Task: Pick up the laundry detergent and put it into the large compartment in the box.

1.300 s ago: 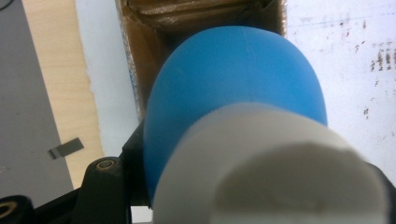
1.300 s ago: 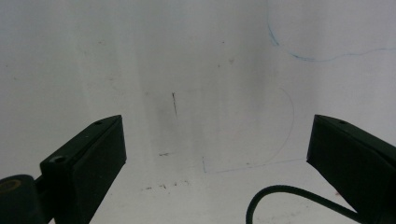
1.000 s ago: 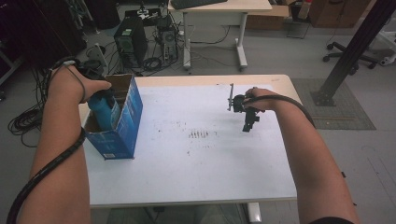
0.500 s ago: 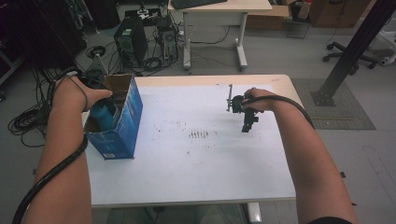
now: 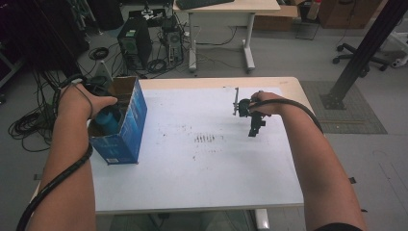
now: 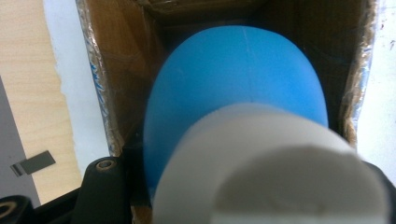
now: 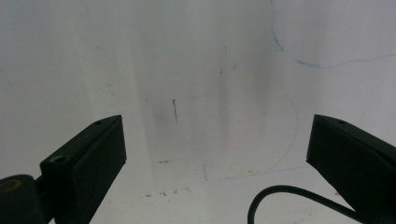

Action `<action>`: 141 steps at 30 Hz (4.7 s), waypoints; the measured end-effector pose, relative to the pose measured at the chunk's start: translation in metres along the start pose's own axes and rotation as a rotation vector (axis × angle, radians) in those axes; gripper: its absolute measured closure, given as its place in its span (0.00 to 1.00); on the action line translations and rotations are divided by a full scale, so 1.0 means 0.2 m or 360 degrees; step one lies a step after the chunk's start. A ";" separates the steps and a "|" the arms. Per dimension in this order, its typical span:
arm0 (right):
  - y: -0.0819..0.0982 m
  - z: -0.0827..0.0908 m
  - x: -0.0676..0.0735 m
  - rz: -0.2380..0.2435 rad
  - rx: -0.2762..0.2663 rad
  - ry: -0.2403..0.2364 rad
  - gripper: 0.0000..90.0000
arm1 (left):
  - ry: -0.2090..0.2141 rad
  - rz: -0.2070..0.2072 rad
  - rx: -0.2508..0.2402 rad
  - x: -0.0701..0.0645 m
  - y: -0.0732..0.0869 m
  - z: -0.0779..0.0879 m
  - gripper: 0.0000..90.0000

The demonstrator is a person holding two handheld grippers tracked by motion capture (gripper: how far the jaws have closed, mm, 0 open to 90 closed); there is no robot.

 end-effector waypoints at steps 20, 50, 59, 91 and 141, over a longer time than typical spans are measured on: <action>0.00 -0.04 0.00 0.0006 -0.0004 -0.0011 0.05 | -0.0021 -0.0009 0.0020 -0.01 -0.01 -0.10 0.43; 0.01 -0.03 0.01 -0.0002 -0.0021 0.0001 0.05 | -0.0036 -0.0023 0.0009 -0.03 0.01 -0.13 0.44; 0.02 -0.02 0.01 -0.0008 -0.0028 0.0006 0.05 | -0.0028 -0.0050 0.0026 -0.04 0.01 -0.14 0.44; 0.01 -0.05 0.01 -0.0012 -0.0024 -0.0001 0.05 | 0.0003 -0.0054 -0.0004 -0.04 0.00 -0.15 0.43; 0.03 -0.03 0.03 -0.0033 -0.0045 0.0000 0.05 | -0.0023 -0.0031 -0.0019 -0.05 0.03 -0.13 0.29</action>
Point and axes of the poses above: each handheld gripper's, and its own axes: z roughly backward along the jaws, y roughly out of its underside, x roughly to its left, the point moved 5 cm from there along -z, roughly forward along the jaws, and after that the axes turned 4 degrees about x, right-handed, at the moved point
